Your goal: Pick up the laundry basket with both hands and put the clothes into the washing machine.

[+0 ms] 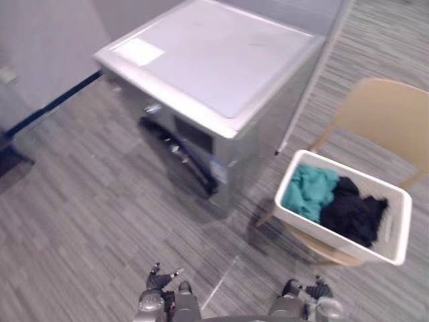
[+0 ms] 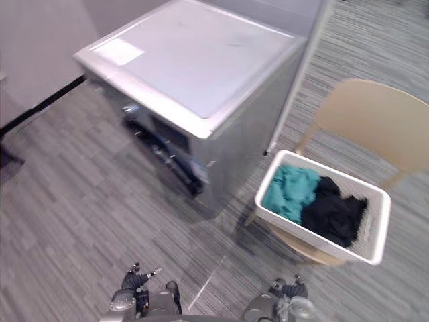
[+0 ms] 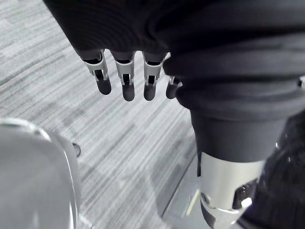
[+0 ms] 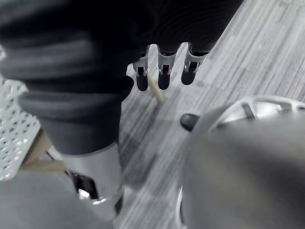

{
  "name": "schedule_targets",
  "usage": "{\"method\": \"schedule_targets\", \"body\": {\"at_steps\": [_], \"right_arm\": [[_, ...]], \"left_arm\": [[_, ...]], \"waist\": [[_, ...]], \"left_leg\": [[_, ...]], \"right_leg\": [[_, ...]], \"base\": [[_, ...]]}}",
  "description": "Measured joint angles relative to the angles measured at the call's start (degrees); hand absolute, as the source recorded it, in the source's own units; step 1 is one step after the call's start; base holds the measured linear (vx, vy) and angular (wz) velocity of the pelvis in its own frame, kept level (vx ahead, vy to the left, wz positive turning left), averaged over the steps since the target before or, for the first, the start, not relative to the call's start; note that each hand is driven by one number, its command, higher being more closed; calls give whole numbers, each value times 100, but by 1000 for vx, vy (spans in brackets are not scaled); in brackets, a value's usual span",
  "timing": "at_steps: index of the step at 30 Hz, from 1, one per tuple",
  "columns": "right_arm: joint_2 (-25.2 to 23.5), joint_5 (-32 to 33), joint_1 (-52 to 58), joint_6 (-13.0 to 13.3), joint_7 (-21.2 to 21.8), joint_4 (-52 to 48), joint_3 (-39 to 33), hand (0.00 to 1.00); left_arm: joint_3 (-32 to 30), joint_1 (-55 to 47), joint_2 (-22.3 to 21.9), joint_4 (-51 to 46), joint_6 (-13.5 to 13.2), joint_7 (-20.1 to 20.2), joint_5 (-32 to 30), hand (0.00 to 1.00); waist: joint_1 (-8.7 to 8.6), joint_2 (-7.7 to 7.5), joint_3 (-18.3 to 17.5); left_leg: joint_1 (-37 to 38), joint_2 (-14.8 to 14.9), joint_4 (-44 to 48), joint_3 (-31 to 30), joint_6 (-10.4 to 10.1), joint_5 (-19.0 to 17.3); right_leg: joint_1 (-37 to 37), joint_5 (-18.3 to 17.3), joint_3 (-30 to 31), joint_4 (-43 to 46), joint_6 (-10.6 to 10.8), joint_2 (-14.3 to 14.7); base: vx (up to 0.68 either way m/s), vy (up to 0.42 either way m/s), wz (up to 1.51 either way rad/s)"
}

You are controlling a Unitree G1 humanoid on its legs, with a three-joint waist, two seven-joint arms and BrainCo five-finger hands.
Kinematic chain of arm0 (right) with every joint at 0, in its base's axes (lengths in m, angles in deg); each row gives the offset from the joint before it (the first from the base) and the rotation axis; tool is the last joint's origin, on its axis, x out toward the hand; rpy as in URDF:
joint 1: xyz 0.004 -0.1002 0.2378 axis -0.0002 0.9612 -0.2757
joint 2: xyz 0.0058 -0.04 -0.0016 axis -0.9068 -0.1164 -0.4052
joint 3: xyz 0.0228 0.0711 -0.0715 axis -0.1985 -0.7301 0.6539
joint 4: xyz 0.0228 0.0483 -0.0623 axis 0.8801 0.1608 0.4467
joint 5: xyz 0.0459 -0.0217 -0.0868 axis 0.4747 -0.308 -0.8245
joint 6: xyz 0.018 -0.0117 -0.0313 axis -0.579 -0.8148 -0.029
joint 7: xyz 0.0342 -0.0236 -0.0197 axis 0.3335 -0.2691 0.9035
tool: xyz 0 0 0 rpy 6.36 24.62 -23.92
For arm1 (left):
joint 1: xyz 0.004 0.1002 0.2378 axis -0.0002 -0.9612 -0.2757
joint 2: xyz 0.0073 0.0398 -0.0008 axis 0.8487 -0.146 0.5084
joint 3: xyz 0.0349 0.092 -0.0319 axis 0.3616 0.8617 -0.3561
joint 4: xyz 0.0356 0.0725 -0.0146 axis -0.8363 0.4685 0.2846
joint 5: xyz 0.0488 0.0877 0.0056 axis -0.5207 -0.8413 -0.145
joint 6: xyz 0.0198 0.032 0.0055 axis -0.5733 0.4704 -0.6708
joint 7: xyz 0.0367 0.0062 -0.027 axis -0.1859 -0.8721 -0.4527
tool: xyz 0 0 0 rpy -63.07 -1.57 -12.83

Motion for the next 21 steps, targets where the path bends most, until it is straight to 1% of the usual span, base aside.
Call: {"method": "schedule_targets", "body": {"at_steps": [1,2,3,4,5,6,7,9,10,11,13,14,15,16,18,20,21], "right_arm": [[-16,0,-61,7,2,-52,149,0],[-58,0,-115,12,4,-106,264,0],[-71,1,-176,20,1,-224,416,0],[-75,2,-207,38,-1,-295,490,0],[-43,1,-230,94,-8,-483,659,0],[-37,2,-235,105,-14,-593,687,0],[-35,-1,-233,102,-15,-651,694,0],[-48,1,-171,97,-20,-956,868,0],[-47,1,-185,97,-20,-1017,936,0],[-66,-3,-222,105,-29,-1153,1069,0],[-119,-3,-386,110,-45,-1322,1250,0],[-148,-4,-580,139,-54,-1425,1313,0],[-162,-4,-682,144,-62,-1470,1338,0],[-178,-3,-883,177,-83,-1520,1419,0],[-199,-2,-1315,229,-138,-1529,1528,0],[-211,-2,-1521,238,-151,-1529,1528,0],[-221,-1,-1684,240,-177,-1544,1520,0]], "left_arm": [[4,-20,61,1,1,-4,0,0],[4,-23,110,2,2,-25,0,0],[20,-35,89,11,8,-68,0,0],[41,-63,64,27,19,-77,0,0],[42,-51,1,110,40,-78,4,0],[81,16,-168,88,39,-62,3,0],[95,33,-172,40,27,-65,0,0],[97,114,-217,-69,-7,-82,0,0],[100,121,-250,-97,-34,-83,-1,0],[99,115,-320,-144,-60,-89,3,0],[100,80,-413,-181,-83,-89,7,0],[104,76,-461,-232,-85,-92,60,0],[104,71,-479,-268,-85,-91,63,0],[103,82,-511,-310,-98,-91,85,0],[121,88,-585,-402,-137,-90,105,0],[125,88,-616,-436,-180,-94,105,0],[193,88,-606,-457,-187,-99,107,0]], "waist": [[-11,32,27],[-6,-51,64],[6,-96,111],[1,-95,114],[-51,-104,127],[-71,11,210],[-59,25,223],[-80,38,230],[-72,49,236],[-37,54,247],[3,2,281],[18,6,282],[39,7,284],[144,25,296],[307,111,363],[335,155,399],[336,186,432]], "left_leg": [[79,4,-193,-19,31,-8],[170,-34,-380,-27,90,33],[289,-82,-515,-70,79,70],[315,-80,-555,-91,56,84],[304,-151,-596,-210,-2,124],[315,-229,-777,-418,14,248],[326,-291,-883,-511,7,332],[338,-501,-1239,-972,-25,645],[315,-513,-1289,-1062,-20,703],[285,-521,-1410,-1291,-25,847],[250,-520,-1600,-1437,-24,1093],[167,-515,-1747,-1512,4,1264],[133,-515,-1819,-1535,23,1333],[89,-502,-1938,-1546,-1,1431],[49,-503,-1987,-1599,46,1485],[-2,-550,-1986,-1611,48,1520],[-116,-602,-1987,-1623,40,1603]], "right_leg": [[-201,-422,326,421,214,220],[-335,-940,599,770,288,531],[-392,-1529,894,966,369,903],[-388,-1767,1086,934,499,1138],[-213,-2103,1552,651,781,1516],[-115,-2082,1582,583,761,1588],[-135,-2124,1582,644,745,1563],[-155,-2391,1681,884,683,1546],[-135,-2390,1606,927,682,1532],[-18,-2388,1372,911,679,1530],[156,-2367,1086,769,643,1536],[218,-2334,900,629,594,1564],[229,-2324,832,561,586,1575],[230,-2301,770,472,578,1608],[332,-2179,637,292,584,1639],[387,-2134,590,169,624,1626],[378,-2081,522,77,644,1598]], "base": [[11,111,10],[5,-7,9],[0,-52,5],[0,-135,17],[-5,-116,47],[-18,-104,55],[-15,-77,72],[68,-172,97],[92,-194,118],[41,-117,93],[34,-113,108],[30,-78,97],[36,-44,71],[31,-20,39],[27,11,29],[20,64,28],[11,77,36]]}}
